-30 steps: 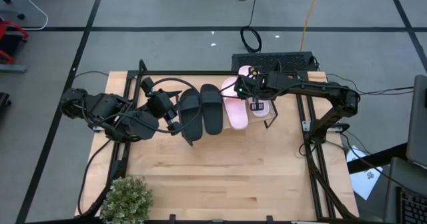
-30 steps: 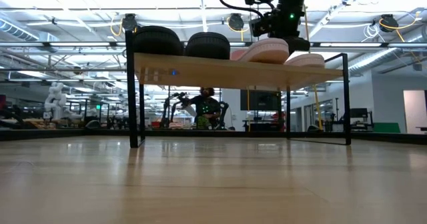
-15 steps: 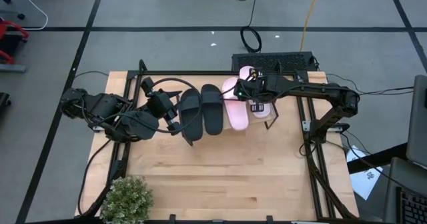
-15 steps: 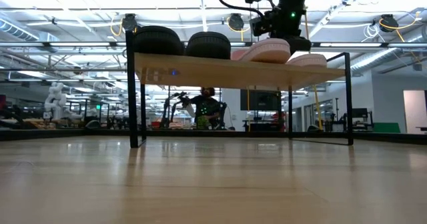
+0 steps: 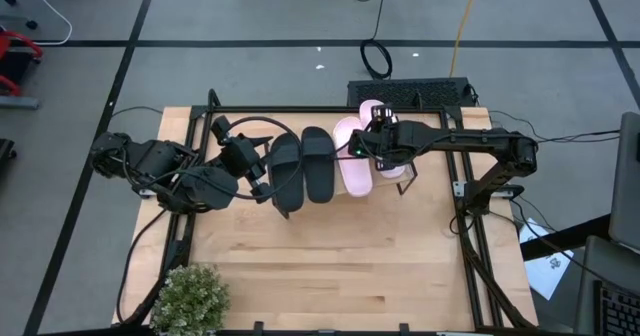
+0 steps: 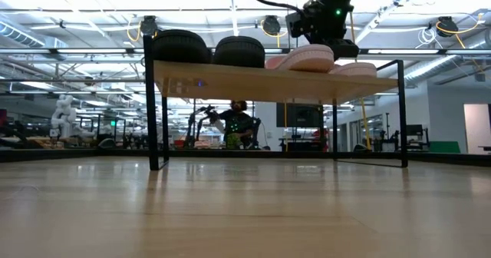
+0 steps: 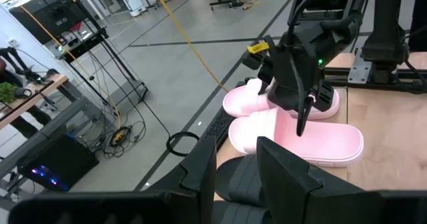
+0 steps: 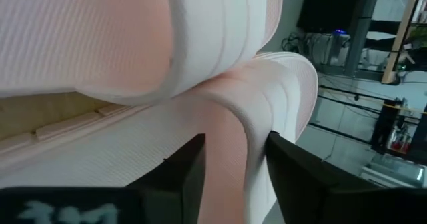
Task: Pick and place slides into the shelf
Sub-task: Put the pink slide on the shelf, then adjust the shelf
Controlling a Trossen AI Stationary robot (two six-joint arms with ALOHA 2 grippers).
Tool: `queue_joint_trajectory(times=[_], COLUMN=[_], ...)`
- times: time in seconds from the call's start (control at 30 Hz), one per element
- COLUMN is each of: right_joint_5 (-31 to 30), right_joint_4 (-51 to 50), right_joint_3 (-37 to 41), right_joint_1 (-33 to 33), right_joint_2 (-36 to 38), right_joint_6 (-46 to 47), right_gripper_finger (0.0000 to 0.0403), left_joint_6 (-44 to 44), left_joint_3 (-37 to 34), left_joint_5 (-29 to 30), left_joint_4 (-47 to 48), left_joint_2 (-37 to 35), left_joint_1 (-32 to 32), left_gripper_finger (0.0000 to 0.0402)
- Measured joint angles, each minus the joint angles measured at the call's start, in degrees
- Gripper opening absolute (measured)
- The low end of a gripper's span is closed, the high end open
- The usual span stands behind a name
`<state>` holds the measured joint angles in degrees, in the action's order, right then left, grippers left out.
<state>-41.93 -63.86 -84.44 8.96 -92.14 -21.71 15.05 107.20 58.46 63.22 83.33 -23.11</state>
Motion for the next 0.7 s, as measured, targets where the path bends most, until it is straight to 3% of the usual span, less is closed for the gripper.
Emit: queue_joint_trajectory(times=[0.5,0.7], right_joint_5=[-5.1,-10.5], right_joint_4=[0.1,0.2], right_joint_3=[0.0,0.0], right_joint_1=[-2.9,-5.2], right_joint_2=[0.0,0.0], right_joint_6=[0.0,0.0], right_gripper_finger=[0.0224,0.0246], left_joint_6=[0.0,0.0], left_joint_3=[0.0,0.0], left_joint_5=[-0.1,-0.5], left_joint_4=[0.0,0.0], left_joint_2=[0.0,0.0], left_joint_1=[0.0,0.0], left_gripper_finger=[0.0113,0.0113])
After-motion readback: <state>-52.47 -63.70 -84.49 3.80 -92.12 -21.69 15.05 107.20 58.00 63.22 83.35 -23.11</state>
